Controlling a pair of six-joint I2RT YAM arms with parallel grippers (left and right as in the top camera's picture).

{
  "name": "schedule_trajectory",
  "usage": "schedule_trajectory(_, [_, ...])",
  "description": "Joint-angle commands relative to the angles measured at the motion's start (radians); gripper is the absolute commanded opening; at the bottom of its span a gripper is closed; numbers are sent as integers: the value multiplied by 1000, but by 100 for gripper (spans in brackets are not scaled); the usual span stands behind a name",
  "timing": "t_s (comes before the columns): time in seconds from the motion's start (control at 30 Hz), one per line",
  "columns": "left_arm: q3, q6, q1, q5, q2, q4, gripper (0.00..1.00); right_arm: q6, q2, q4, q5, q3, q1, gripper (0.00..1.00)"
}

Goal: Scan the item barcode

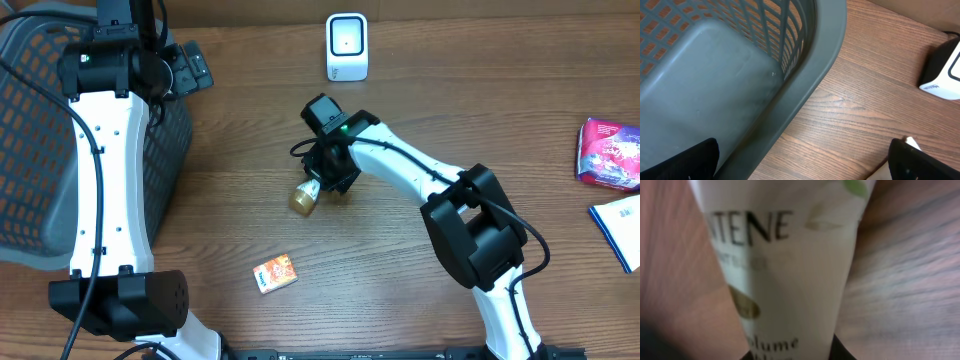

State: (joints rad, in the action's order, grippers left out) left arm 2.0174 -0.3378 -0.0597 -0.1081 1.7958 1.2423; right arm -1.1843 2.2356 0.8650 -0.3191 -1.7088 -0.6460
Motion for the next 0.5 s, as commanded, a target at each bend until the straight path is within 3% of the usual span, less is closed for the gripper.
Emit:
schedule_trajectory(0.0, [-1,1,1,4,11,3,100,222,12,21,-391,18,35,17])
schedule_trajectory(0.17, [-1,1,1,4,11,3,100,407,12,110,-664,18,132,18])
schedule_trajectory(0.3, [-1,1,1,4,11,3,100,434,12,140,-670,18,198,23])
schedule_trajectory(0.37, [-1,1,1,4,11,3,100,451,12,132,-647,18,225,31])
schedule_trajectory(0.47, [-1,1,1,4,11,3,100,456,12,142,-461,18,258,35])
